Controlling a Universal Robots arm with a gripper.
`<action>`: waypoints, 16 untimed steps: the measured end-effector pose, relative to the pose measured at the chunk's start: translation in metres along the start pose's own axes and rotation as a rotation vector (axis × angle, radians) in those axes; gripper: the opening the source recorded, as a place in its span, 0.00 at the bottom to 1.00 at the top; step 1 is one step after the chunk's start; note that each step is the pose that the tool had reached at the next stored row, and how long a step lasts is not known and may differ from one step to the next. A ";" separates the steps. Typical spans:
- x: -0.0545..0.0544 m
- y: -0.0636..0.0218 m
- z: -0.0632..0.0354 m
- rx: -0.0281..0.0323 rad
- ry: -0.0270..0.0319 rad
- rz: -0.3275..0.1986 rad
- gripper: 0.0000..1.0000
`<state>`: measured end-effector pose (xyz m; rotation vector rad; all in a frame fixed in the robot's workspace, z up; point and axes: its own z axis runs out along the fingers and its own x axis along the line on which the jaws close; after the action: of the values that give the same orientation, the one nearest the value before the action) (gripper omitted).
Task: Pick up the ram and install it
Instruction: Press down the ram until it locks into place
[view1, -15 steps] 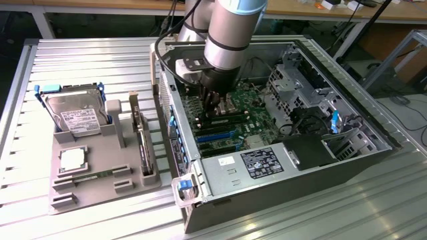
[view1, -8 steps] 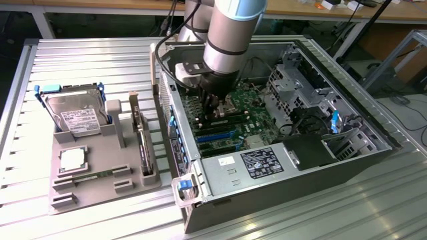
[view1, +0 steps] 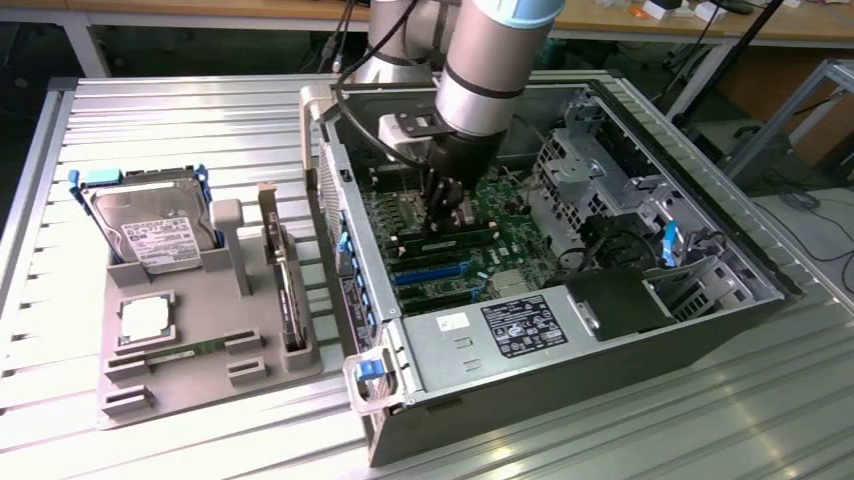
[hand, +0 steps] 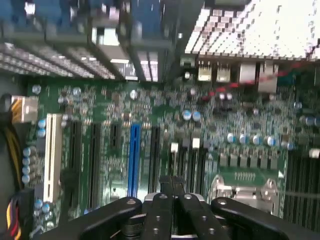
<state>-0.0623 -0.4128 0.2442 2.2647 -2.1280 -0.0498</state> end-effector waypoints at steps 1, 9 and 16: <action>0.000 -0.0051 -0.0003 -0.0012 -0.0001 0.000 0.11; 0.004 -0.0645 -0.0034 -0.0054 0.0000 0.000 0.11; 0.006 -0.0880 -0.0482 -0.0097 0.0046 0.000 0.11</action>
<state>0.0280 -0.4133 0.2883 2.2569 -2.1211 -0.0547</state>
